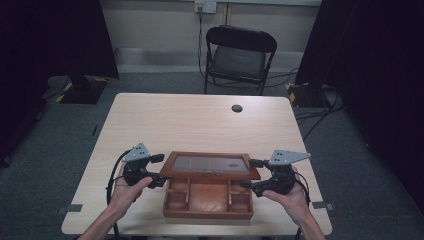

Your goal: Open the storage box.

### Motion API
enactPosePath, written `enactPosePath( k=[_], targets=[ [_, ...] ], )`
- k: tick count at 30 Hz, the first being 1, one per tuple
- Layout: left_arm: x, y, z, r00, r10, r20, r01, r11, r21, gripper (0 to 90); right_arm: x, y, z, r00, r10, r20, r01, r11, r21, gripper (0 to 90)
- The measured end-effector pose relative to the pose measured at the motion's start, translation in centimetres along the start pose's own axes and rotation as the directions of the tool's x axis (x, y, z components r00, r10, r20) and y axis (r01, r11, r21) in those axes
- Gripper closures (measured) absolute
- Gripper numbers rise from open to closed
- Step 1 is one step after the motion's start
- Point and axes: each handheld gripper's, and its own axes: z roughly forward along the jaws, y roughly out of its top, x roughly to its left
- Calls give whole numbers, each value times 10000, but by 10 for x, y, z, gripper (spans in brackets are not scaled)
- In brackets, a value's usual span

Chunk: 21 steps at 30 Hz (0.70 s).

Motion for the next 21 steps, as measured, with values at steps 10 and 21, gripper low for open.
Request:
enactPosePath(
  k=[10,21],
  targets=[
    [2,4,5,10000,1,-35,-2,9998,-220,205,-8,1,1,9995,279,164,-276,9994,-185,214],
    [6,15,10,9999,94,79,-91,9992,-398,316,-22,9,4,9976,638,262,-624,9967,-514,278]
  ],
)
